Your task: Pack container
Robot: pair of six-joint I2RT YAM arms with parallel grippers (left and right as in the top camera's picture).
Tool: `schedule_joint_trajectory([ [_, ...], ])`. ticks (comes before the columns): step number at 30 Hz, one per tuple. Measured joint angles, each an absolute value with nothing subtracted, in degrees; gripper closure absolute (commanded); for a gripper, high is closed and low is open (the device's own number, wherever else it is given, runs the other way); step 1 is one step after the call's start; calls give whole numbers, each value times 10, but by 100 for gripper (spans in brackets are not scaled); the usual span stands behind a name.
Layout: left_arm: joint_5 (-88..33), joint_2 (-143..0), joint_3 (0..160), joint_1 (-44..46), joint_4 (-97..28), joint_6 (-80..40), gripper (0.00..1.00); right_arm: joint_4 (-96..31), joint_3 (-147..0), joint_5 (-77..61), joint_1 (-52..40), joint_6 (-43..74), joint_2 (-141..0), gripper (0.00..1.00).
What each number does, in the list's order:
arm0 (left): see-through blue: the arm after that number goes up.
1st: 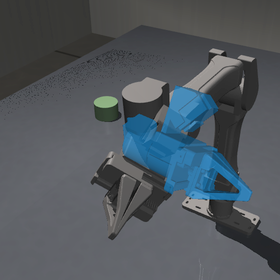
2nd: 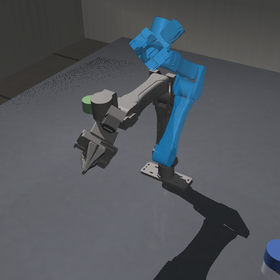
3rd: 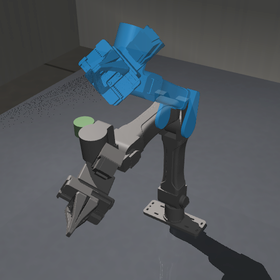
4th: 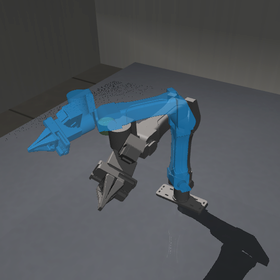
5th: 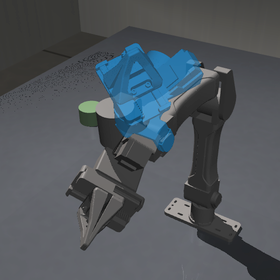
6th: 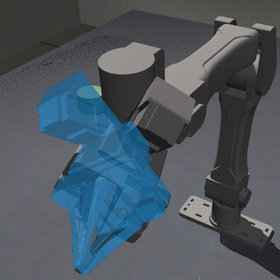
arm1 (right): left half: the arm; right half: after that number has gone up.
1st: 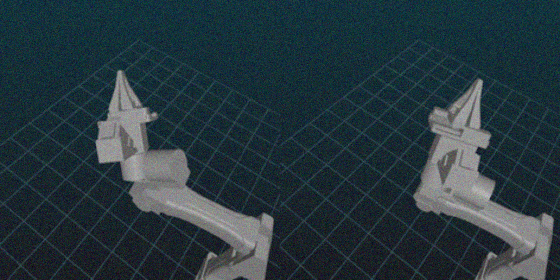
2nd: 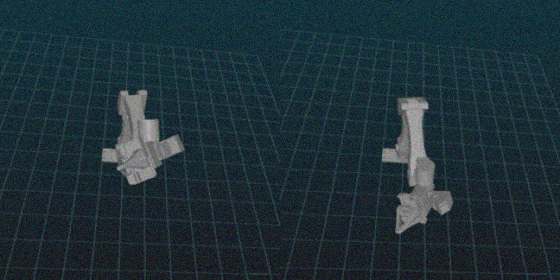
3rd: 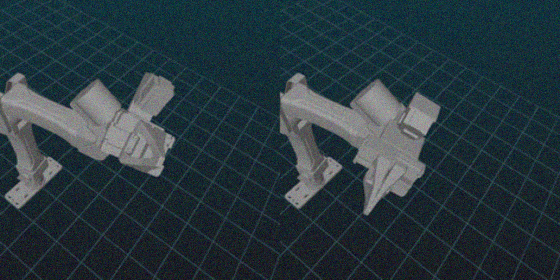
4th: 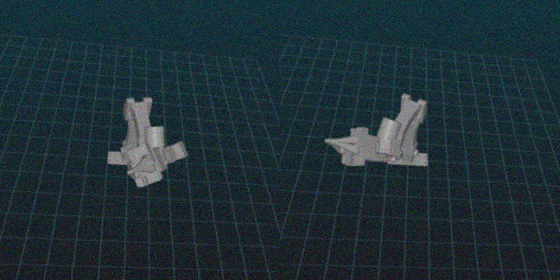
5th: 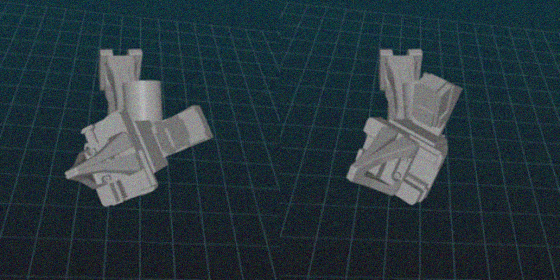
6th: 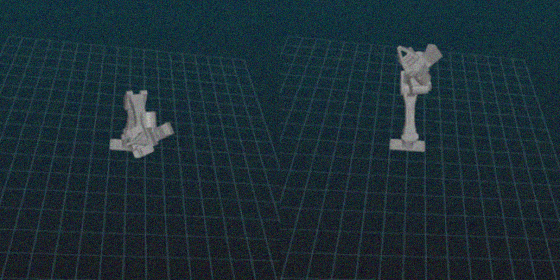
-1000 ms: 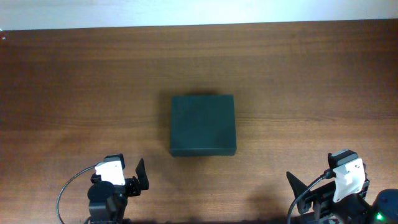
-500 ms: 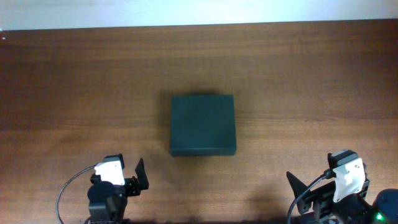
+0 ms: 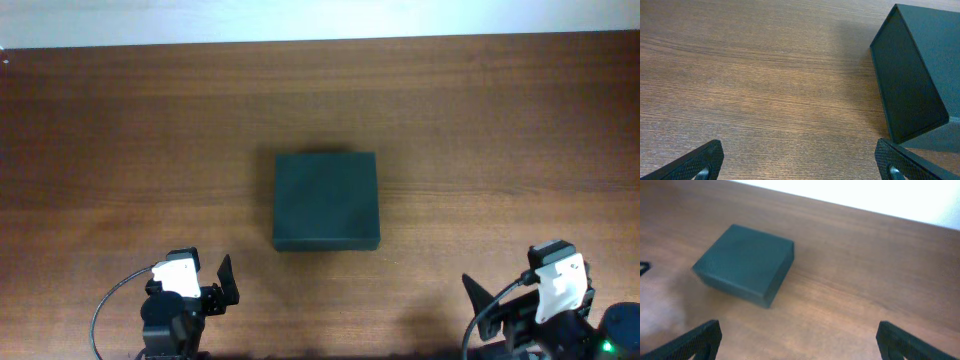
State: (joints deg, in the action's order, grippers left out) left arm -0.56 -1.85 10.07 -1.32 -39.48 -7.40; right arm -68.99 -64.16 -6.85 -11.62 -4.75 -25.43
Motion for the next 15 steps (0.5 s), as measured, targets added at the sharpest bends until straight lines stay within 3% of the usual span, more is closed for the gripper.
schedule_joint_trajectory([
  [15, -4, -16, 100, -13, -395, -74, 1, -449, -239, 7, -116, -48, -69, 1],
])
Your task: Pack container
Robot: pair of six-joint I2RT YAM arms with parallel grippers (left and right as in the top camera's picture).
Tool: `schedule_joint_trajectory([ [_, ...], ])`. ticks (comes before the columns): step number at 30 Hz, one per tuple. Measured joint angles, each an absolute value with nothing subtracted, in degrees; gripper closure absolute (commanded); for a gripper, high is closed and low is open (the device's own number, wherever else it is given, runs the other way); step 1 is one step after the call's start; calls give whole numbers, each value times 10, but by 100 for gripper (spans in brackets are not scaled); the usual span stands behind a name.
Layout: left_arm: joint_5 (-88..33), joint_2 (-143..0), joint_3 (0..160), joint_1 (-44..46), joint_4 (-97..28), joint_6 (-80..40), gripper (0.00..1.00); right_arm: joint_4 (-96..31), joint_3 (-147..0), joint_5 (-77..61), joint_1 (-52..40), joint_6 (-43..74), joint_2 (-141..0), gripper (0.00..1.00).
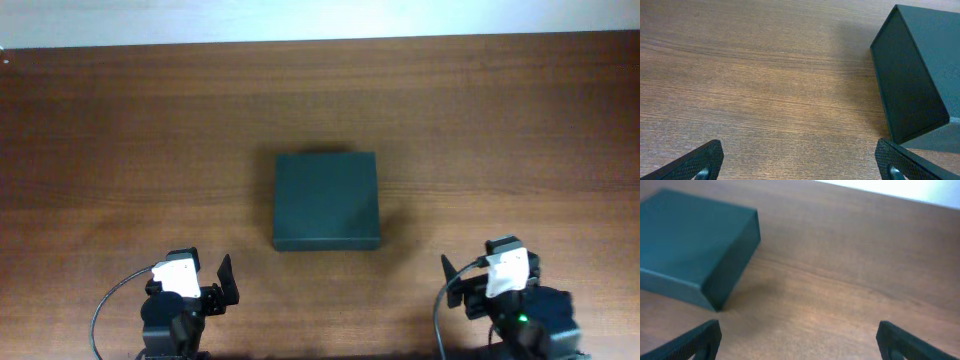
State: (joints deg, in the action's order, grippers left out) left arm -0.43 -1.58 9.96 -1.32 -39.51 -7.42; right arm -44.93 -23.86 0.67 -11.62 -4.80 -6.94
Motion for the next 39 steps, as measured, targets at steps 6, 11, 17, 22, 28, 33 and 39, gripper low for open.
schedule_joint_trajectory([
  [6, -4, -16, 100, -13, -395, -74, 1, -415, -151, 7, -95, -14, -27, 1],
  [11, -4, -16, 100, -13, -395, -74, 1, -415, -121, 9, -53, 31, -9, 1],
  [17, -4, -16, 100, -13, -395, -74, 1, -415, -108, 11, -17, 52, -9, 1],
  [22, -4, -16, 100, -13, -395, -74, 1, -423, -98, 11, -12, 58, -9, 1],
  [28, -4, -16, 100, -13, -395, -74, 1, -424, -98, 11, -12, 58, -9, 1],
  [33, -4, -16, 100, -13, -395, -74, 1, -424, -98, 11, -12, 58, -9, 1],
  [39, -4, -16, 100, -13, -395, -74, 1, -424, -98, 11, -12, 59, -9, 1],
])
